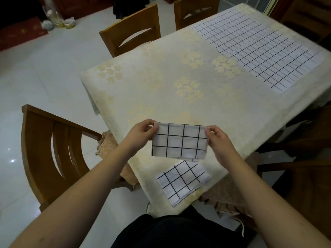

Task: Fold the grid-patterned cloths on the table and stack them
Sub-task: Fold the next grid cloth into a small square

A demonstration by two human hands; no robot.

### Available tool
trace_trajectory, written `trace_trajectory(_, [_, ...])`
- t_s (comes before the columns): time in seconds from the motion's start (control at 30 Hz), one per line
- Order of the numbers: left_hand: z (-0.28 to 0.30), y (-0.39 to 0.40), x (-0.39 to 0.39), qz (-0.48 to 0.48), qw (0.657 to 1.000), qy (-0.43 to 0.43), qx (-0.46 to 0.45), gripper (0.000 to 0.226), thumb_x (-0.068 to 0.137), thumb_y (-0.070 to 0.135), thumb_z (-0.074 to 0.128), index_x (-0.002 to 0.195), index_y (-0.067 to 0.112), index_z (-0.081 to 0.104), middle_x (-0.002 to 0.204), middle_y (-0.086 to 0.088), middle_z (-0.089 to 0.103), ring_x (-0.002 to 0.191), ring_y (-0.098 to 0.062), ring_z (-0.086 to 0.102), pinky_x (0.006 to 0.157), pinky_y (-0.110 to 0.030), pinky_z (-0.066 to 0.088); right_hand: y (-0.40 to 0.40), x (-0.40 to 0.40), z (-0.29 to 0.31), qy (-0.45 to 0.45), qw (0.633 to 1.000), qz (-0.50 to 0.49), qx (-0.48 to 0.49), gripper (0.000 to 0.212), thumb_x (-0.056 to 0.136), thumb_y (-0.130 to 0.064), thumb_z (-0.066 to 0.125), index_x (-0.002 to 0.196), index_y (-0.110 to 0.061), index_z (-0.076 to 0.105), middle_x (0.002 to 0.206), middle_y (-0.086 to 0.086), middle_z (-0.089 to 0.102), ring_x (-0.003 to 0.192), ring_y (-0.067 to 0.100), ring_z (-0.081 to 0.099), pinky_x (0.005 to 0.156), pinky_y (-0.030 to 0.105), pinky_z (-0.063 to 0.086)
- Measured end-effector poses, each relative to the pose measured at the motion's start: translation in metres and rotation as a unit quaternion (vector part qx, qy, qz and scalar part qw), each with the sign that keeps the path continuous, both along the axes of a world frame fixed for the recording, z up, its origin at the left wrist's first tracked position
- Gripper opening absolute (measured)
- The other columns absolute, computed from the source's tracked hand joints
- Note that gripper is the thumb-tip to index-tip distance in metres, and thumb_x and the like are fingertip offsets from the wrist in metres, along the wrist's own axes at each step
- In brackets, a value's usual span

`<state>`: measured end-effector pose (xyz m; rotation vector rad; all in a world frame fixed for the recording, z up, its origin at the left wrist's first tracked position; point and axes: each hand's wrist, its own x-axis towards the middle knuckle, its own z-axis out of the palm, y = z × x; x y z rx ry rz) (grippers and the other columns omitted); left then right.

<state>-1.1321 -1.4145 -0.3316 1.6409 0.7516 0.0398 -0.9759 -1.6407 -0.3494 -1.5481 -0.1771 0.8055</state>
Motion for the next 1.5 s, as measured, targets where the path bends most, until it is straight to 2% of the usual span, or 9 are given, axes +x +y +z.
trace_trajectory(0.07, [-0.001, -0.006, -0.004, 0.052, 0.996, -0.015, -0.070, 0.017, 0.099, 0.027, 0.055, 0.096, 0.013, 0.063, 0.086, -0.009, 0.071, 0.079, -0.024, 0.068, 0.071, -0.036, 0.059, 0.001, -0.010, 0.003, 0.068, 0.997, 0.031, 0.007, 0.015, 0.098, -0.023, 0.054, 0.106, -0.014, 0.063, 0.099, 0.001, 0.073, 0.089, 0.016, 0.070, 0.079, 0.032, 0.055])
trace_trajectory(0.17, [-0.005, -0.012, -0.013, 0.121, 0.985, -0.014, -0.124, 0.022, 0.100, 0.025, 0.055, 0.104, 0.005, 0.063, 0.085, -0.010, 0.068, 0.073, -0.023, 0.065, 0.059, -0.029, 0.056, -0.002, -0.024, -0.003, 0.068, 0.993, 0.073, -0.059, 0.021, 0.096, -0.023, 0.060, 0.112, -0.012, 0.067, 0.109, 0.007, 0.074, 0.099, 0.023, 0.070, 0.086, 0.036, 0.057])
trace_trajectory(0.37, [-0.012, -0.023, -0.041, 0.099, 0.965, 0.027, -0.243, 0.034, 0.099, 0.036, 0.054, 0.117, 0.009, 0.061, 0.108, -0.010, 0.070, 0.090, -0.024, 0.070, 0.069, -0.031, 0.056, -0.004, -0.044, 0.000, 0.035, 0.996, -0.033, -0.075, 0.011, 0.094, -0.015, 0.062, 0.099, -0.009, 0.070, 0.091, 0.006, 0.074, 0.083, 0.022, 0.068, 0.080, 0.036, 0.058])
trace_trajectory(0.57, [-0.021, -0.041, -0.068, 0.059, 0.970, -0.013, -0.235, 0.032, 0.090, 0.004, 0.067, 0.114, 0.019, 0.053, 0.099, -0.016, 0.073, 0.086, -0.023, 0.072, 0.072, -0.029, 0.060, -0.019, -0.059, -0.001, -0.033, 0.993, -0.028, -0.108, 0.011, 0.093, -0.017, 0.065, 0.100, -0.009, 0.070, 0.090, 0.008, 0.076, 0.081, 0.023, 0.072, 0.074, 0.036, 0.059])
trace_trajectory(0.8, [-0.027, -0.057, -0.078, 0.117, 0.973, -0.030, -0.195, 0.021, 0.086, 0.005, 0.072, 0.103, 0.012, 0.061, 0.080, -0.006, 0.076, 0.075, -0.017, 0.072, 0.068, -0.028, 0.058, -0.029, -0.064, -0.001, -0.108, 0.981, 0.013, -0.159, 0.010, 0.092, -0.018, 0.067, 0.098, -0.011, 0.068, 0.086, 0.001, 0.075, 0.068, 0.009, 0.069, 0.054, 0.016, 0.049])
trace_trajectory(1.0, [-0.042, -0.083, -0.083, 0.163, 0.975, 0.010, -0.148, 0.021, 0.085, 0.009, 0.074, 0.101, 0.013, 0.061, 0.082, -0.009, 0.069, 0.074, -0.017, 0.068, 0.064, -0.025, 0.059, -0.037, -0.057, -0.012, -0.160, 0.966, 0.079, -0.189, 0.010, 0.094, -0.024, 0.063, 0.099, -0.015, 0.066, 0.091, -0.006, 0.071, 0.080, 0.003, 0.066, 0.059, 0.010, 0.047])
trace_trajectory(1.17, [-0.058, -0.117, -0.085, 0.211, 0.967, 0.046, -0.134, 0.024, 0.087, 0.011, 0.073, 0.107, 0.006, 0.062, 0.088, -0.011, 0.068, 0.076, -0.017, 0.067, 0.059, -0.017, 0.053, -0.053, -0.043, -0.034, -0.164, 0.953, 0.136, -0.217, 0.012, 0.095, -0.028, 0.062, 0.101, -0.018, 0.064, 0.094, -0.008, 0.068, 0.086, 0.000, 0.061, 0.068, 0.017, 0.045])
trace_trajectory(1.37, [-0.085, -0.160, -0.090, 0.297, 0.942, 0.097, -0.121, 0.016, 0.095, 0.014, 0.063, 0.103, 0.000, 0.063, 0.088, -0.013, 0.065, 0.073, -0.018, 0.063, 0.058, -0.020, 0.056, -0.066, -0.032, -0.072, -0.185, 0.917, 0.211, -0.283, 0.019, 0.093, -0.032, 0.063, 0.100, -0.014, 0.065, 0.093, 0.000, 0.067, 0.086, 0.018, 0.062, 0.062, 0.023, 0.041])
trace_trajectory(1.5, [-0.096, -0.182, -0.093, 0.335, 0.926, 0.131, -0.119, 0.013, 0.094, 0.013, 0.063, 0.101, 0.002, 0.062, 0.082, -0.009, 0.063, 0.062, -0.017, 0.062, 0.051, -0.019, 0.055, -0.067, -0.030, -0.088, -0.172, 0.915, 0.224, -0.287, 0.023, 0.092, -0.030, 0.065, 0.105, -0.012, 0.066, 0.098, 0.002, 0.068, 0.090, 0.020, 0.062, 0.072, 0.028, 0.044])
